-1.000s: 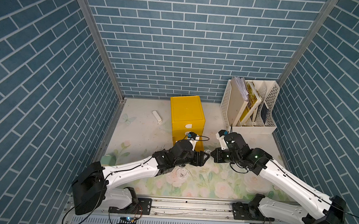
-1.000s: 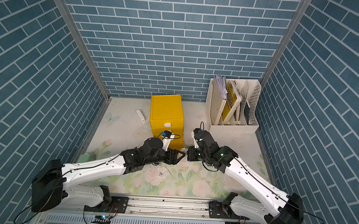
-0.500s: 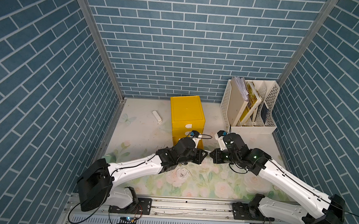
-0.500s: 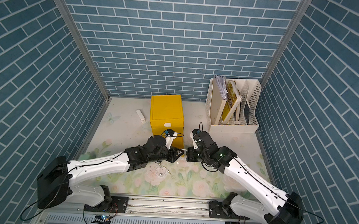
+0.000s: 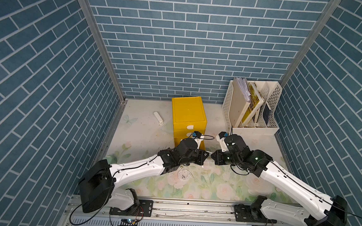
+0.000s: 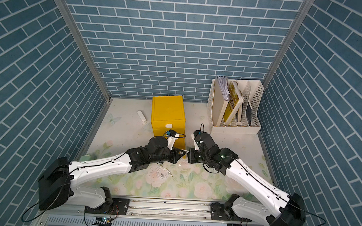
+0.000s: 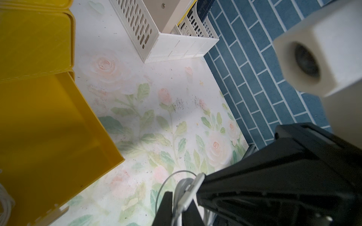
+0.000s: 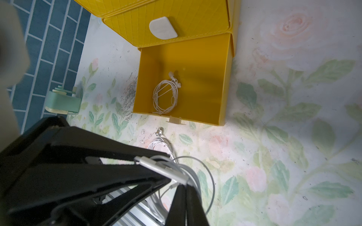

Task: Place the wired earphones into the drawer by color
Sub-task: Pick up the wired earphones from the center of the board.

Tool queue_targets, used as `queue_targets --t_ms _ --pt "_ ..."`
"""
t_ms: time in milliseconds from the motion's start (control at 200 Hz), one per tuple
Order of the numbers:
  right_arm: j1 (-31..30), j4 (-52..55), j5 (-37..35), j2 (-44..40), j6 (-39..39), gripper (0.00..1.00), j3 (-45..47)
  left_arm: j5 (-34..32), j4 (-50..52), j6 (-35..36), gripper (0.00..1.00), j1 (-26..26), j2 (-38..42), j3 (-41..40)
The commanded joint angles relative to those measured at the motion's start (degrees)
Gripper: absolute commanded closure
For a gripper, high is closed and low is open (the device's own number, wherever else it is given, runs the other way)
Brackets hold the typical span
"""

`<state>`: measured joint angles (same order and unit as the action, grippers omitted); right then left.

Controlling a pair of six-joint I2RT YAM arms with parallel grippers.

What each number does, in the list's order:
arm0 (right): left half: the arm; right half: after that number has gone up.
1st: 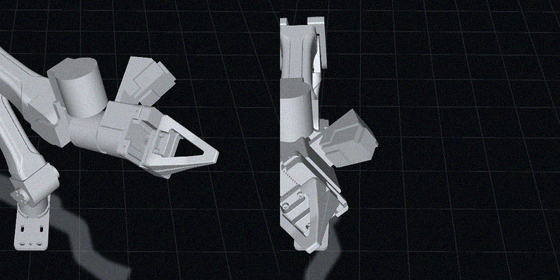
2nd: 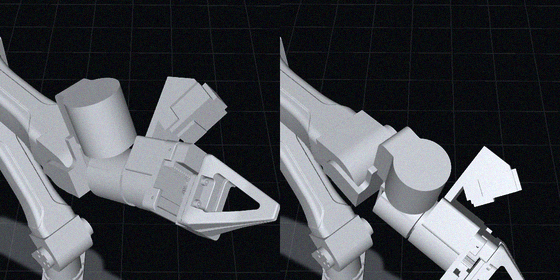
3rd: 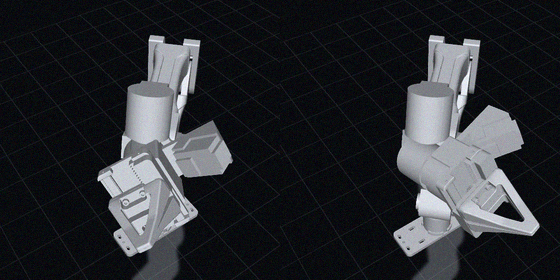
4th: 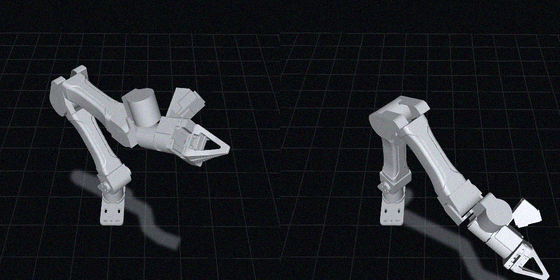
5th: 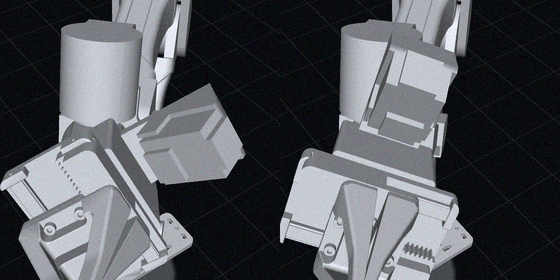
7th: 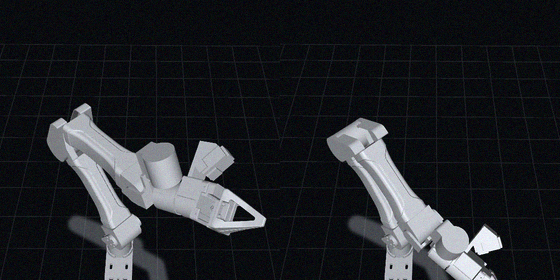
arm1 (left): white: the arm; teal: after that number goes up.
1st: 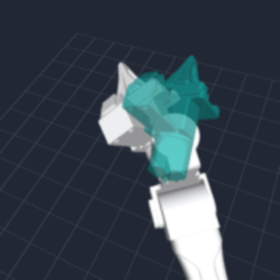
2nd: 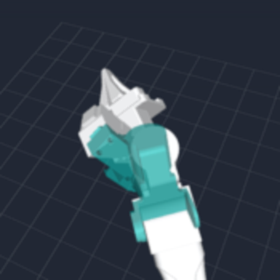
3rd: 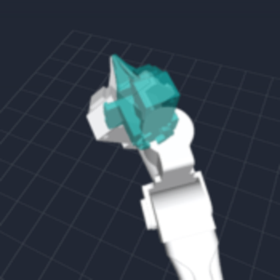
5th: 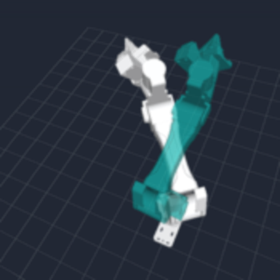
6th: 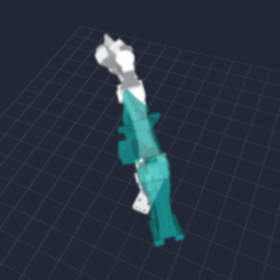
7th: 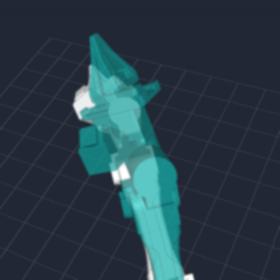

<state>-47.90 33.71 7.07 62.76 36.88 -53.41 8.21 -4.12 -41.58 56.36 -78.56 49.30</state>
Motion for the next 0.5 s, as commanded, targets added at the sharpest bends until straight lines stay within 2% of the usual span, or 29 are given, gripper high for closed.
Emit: queue_targets --t_ms 0,245,495 --pt "-0.3 -1.08 -0.34 -0.14 -1.73 0.86 0.37 -0.19 0.16 0.27 0.86 -0.35 -0.51 1.32" --pt "-0.29 0.48 -2.41 -1.09 -1.64 0.62 -0.5 -1.35 1.69 0.71 0.86 -0.37 0.48 1.5" --pt "0.0 2.02 -5.17 -2.85 -1.64 0.57 -1.26 -2.33 2.54 0.71 0.88 -1.59 1.88 0.54"
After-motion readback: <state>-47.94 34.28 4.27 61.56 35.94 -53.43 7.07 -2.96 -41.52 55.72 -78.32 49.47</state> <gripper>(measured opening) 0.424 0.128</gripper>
